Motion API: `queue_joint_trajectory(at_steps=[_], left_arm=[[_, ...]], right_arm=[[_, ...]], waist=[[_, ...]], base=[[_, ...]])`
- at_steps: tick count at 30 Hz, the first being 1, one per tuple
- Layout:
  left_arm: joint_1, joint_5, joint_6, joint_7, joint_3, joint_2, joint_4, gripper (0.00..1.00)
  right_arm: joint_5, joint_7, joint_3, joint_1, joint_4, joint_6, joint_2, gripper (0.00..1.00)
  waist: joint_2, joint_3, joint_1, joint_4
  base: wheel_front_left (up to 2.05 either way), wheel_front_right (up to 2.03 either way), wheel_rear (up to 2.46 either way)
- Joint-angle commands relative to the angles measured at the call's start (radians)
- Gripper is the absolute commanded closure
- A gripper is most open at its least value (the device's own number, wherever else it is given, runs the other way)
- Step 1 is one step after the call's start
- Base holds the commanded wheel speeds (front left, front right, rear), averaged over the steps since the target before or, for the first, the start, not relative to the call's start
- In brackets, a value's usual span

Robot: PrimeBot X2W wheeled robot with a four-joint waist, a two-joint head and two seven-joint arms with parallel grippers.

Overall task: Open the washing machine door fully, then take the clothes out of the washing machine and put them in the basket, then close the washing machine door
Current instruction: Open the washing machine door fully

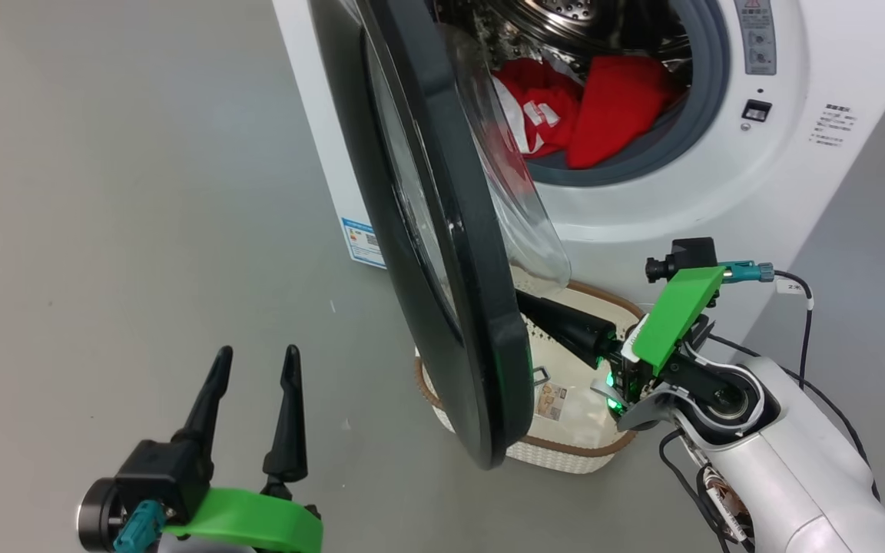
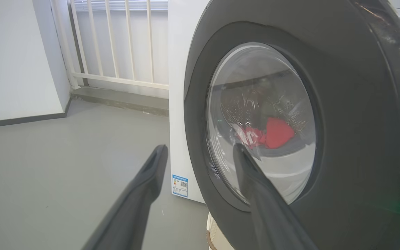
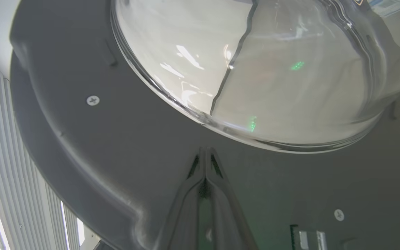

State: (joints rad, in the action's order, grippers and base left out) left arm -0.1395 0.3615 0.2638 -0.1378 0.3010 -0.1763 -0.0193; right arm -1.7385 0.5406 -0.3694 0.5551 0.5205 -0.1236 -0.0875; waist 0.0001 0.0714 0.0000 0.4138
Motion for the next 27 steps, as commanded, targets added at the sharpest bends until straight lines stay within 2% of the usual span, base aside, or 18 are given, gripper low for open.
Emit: queue_joint_trajectory(at_steps=[1, 17, 27], left_arm=[[-0.011, 0.003, 0.003, 0.001, -0.029, -0.023, -0.028, 0.0], [0.0, 0.009, 0.007, 0.01, -0.016, -0.03, -0.036, 0.0], [0.013, 0.016, 0.017, 0.004, -0.022, -0.035, -0.05, 0.0]], right_arm=[[-0.011, -0.005, -0.028, -0.006, -0.038, -0.007, 0.02, 1.0], [-0.127, -0.078, -0.182, -0.002, -0.084, -0.007, -0.036, 1.0], [-0.211, -0.132, -0.304, 0.047, -0.112, -0.007, -0.076, 1.0]], waist=[[-0.0001, -0.005, 0.0, 0.013], [-0.0001, -0.026, 0.0, 0.093], [-0.0001, -0.018, 0.0, 0.108]], base=[[0.0, 0.0, 0.0], [0.0, 0.0, 0.0], [0.0, 0.0, 0.0]])
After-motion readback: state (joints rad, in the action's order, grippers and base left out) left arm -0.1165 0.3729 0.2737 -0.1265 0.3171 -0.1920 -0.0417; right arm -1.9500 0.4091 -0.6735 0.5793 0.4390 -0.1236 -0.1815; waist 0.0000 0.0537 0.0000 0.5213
